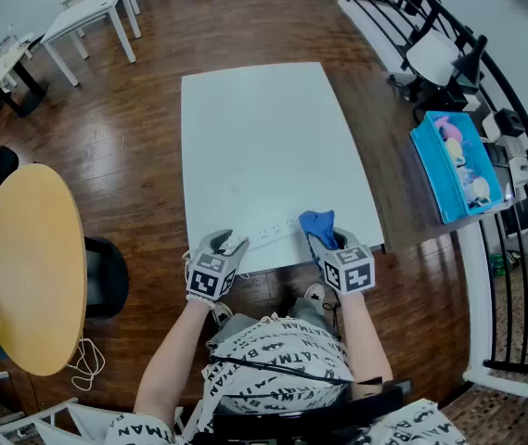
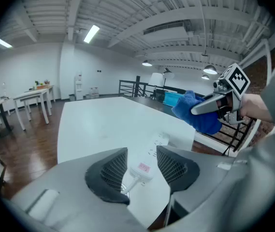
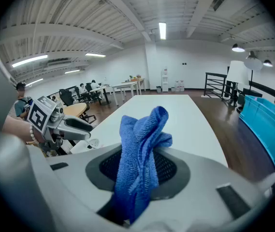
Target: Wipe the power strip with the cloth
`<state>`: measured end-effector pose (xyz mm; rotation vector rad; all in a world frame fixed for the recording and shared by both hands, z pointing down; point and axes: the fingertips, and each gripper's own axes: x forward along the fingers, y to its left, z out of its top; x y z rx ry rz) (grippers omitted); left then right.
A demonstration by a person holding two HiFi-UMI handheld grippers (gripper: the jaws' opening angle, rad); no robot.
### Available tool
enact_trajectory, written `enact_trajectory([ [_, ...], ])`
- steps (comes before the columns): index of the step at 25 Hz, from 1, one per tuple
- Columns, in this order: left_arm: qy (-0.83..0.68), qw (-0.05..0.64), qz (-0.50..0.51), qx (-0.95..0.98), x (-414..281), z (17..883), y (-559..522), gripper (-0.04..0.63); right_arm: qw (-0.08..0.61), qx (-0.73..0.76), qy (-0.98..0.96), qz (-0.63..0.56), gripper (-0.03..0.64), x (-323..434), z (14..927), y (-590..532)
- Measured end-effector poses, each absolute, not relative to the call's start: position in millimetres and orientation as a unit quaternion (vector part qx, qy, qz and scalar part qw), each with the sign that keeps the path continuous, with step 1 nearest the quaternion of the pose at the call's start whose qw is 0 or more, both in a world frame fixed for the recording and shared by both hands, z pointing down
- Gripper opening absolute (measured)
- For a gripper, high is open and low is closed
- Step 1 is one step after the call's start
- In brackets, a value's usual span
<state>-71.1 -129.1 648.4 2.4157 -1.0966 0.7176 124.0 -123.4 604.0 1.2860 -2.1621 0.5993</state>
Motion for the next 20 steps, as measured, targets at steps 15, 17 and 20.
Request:
enact_trajectory([
  [15,-0.229,0.108,0.375,0.892,-35.7,704.7,-126.1,0.411,0.278,0.511,-0.778,0.238,0.135,137.4,612.2,-110.5],
  [17,-0.219,0.108,0.383,0.891,-33.8,711.6,-128.3,0.411,0.277,0.516,-0.774,0.243,0.135,141.1,614.7,-108.4],
  [20,-0.203,0.105,0.392,0.891,-29.6,720.3,-130.0,0.411,0.277,0.523,-0.767,0.249,0.135,146.6,617.0,-104.4],
])
